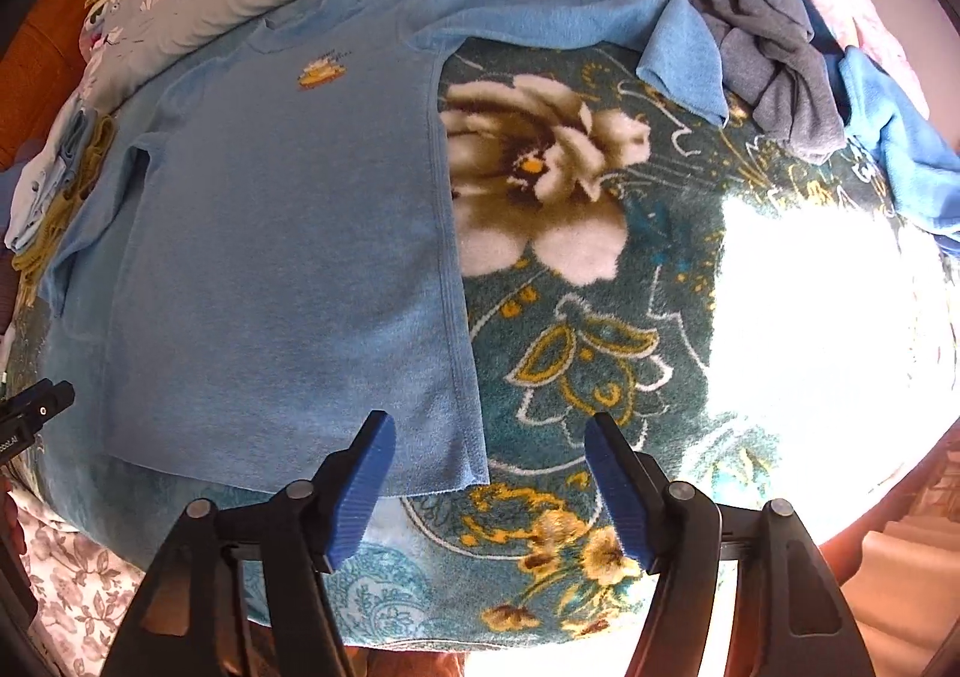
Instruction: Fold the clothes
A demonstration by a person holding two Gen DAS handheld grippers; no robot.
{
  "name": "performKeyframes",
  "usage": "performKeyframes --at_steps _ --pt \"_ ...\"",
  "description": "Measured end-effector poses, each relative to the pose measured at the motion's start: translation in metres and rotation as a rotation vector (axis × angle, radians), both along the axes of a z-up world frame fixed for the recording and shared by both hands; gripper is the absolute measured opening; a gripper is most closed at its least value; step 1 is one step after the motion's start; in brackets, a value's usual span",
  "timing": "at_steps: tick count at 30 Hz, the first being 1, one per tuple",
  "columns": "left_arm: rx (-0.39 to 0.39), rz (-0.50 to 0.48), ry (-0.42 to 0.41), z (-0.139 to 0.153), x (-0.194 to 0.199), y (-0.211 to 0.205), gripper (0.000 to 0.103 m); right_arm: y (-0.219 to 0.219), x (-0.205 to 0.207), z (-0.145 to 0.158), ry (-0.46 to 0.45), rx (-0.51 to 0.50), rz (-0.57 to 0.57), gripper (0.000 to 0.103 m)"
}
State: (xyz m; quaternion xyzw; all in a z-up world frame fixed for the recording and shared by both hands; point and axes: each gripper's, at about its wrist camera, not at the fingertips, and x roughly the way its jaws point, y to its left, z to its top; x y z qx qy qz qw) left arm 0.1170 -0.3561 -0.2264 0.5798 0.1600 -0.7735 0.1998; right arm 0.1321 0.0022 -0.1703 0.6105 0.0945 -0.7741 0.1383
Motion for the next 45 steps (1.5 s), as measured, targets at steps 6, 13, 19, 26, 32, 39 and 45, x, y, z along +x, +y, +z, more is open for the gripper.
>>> performKeyframes --at_steps 6,13,19,26,32,39,45 --pt "-0.199 0.116 0.007 0.028 0.043 -0.087 0.082 -0.065 -0.060 0.013 0.086 -0.044 0.021 0.094" --pt "-0.205 0.329 0.050 0.029 0.059 -0.188 0.086 -0.113 -0.104 0.009 0.123 -0.100 0.043 0.103" --pt "-0.114 0.484 0.052 -0.005 0.087 -0.275 0.086 -0.161 -0.119 0.005 0.113 -0.108 0.086 0.103" --pt "0.056 0.492 0.098 -0.042 0.092 -0.303 0.086 -0.203 -0.132 -0.012 0.080 -0.101 0.103 0.103" --pt "0.118 0.477 0.129 -0.050 0.087 -0.299 0.065 -0.228 -0.140 -0.019 0.071 -0.100 0.116 0.103" --pt "0.102 0.433 0.121 -0.039 0.087 -0.303 0.008 -0.248 -0.144 -0.022 0.065 -0.096 0.125 0.103" --pt "-0.005 0.390 0.058 -0.029 0.080 -0.325 0.007 -0.254 -0.146 -0.024 0.056 -0.085 0.112 0.103"
